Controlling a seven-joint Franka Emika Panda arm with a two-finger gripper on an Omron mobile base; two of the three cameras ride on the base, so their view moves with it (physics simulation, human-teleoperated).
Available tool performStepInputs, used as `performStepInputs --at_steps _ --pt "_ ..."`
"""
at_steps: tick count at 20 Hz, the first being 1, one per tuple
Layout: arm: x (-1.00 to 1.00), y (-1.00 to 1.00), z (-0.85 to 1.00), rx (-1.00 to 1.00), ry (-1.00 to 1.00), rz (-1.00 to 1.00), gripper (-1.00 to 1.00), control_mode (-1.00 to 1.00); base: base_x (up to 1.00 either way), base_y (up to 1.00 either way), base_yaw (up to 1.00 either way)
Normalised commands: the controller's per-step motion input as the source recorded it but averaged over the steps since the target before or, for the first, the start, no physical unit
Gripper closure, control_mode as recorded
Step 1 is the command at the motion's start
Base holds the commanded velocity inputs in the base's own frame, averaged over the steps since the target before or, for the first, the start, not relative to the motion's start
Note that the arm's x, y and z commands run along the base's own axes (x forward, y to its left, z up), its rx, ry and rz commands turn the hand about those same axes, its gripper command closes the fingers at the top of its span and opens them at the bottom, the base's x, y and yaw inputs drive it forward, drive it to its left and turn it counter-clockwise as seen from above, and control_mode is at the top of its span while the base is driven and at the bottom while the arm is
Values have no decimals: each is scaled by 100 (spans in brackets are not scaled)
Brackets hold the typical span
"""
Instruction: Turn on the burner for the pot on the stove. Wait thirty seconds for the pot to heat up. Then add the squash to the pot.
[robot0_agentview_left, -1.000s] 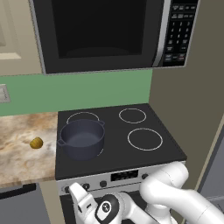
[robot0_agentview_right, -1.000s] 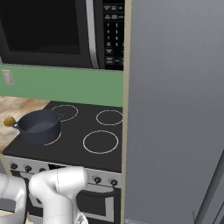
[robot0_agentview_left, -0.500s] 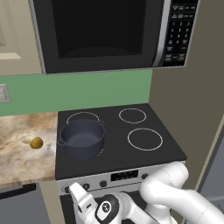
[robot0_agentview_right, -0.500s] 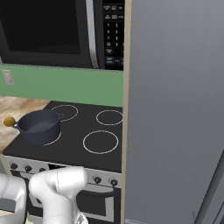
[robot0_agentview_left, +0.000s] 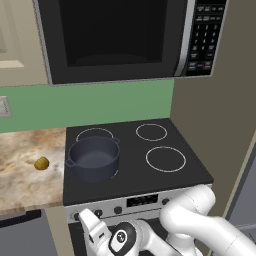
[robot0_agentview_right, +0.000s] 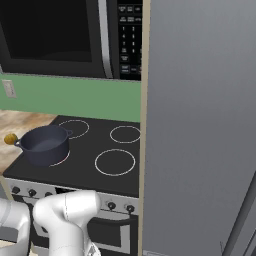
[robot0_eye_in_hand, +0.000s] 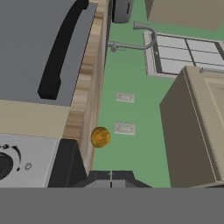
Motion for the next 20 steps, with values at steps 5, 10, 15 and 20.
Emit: performStepInputs --at_steps 5,10,15,20 --pt "0 0 0 0 0 0 100 -100 0 0 0" --pt "0 0 0 0 0 0 100 -100 0 0 0" --pt "0 0 0 0 0 0 100 -100 0 0 0" --pt "0 0 0 0 0 0 100 -100 0 0 0"
